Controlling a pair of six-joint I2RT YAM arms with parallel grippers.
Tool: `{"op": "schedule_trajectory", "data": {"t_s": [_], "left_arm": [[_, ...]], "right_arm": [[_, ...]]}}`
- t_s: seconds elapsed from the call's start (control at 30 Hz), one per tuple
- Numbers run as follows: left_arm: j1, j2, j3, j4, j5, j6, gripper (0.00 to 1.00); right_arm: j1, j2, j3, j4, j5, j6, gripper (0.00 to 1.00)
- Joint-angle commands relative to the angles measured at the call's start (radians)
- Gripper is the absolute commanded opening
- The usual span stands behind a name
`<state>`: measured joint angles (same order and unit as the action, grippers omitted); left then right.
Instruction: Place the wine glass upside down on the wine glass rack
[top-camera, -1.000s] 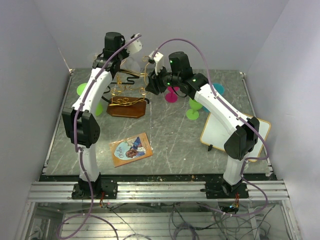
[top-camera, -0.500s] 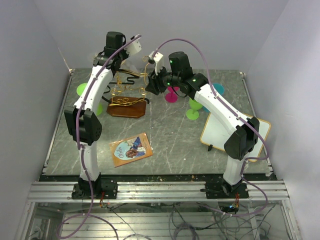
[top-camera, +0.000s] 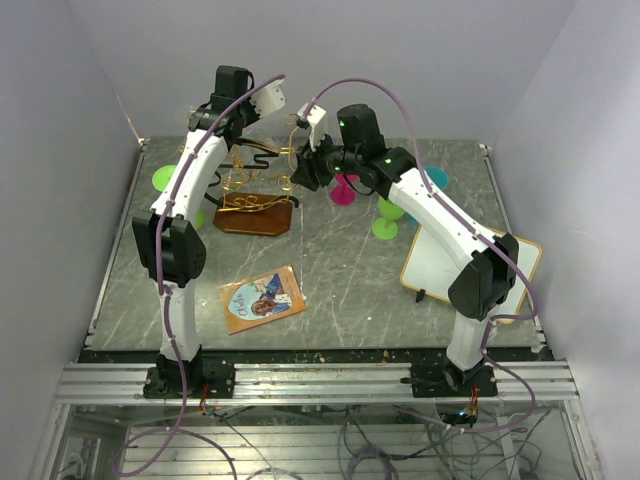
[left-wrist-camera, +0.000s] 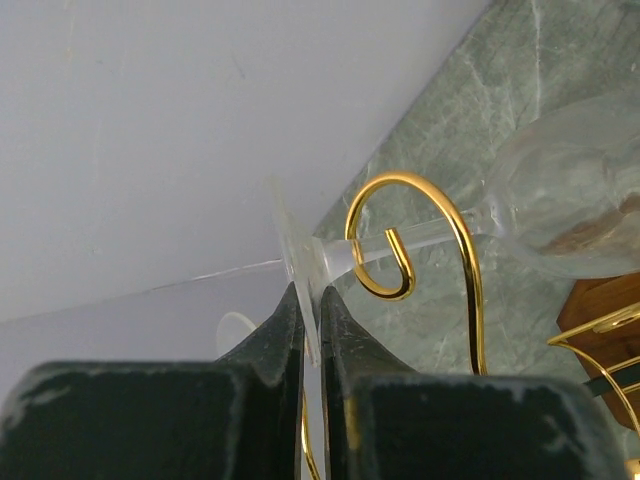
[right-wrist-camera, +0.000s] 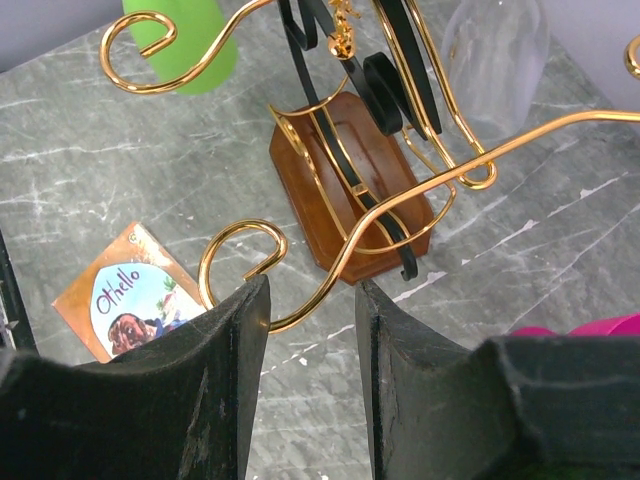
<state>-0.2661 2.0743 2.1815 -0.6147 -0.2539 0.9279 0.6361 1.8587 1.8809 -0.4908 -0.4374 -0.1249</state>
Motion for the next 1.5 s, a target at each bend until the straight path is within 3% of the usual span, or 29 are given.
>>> {"op": "schedule_trajectory", "data": {"t_s": [0.0,0.2,1.47], "left_arm": [[0.011,-0.001,0.038,-0.009,0.025,0.004,0.15],[0.016,-0.003,0.035,-0.014,0.056,-0.002,0.22],[0.023,-0.112,-0.156,0.104,0.130,0.023,0.43]], "right_arm": [[-0.001,-0.021,-0.023,-0.047,-0.004,-0.015,0.40],[-0.001,-0.018,-0.022,-0.047,-0.006,-0.015,0.40],[0.000,-0.012,-0.020,-0.053,-0.012,-0.021,0.40]]}}
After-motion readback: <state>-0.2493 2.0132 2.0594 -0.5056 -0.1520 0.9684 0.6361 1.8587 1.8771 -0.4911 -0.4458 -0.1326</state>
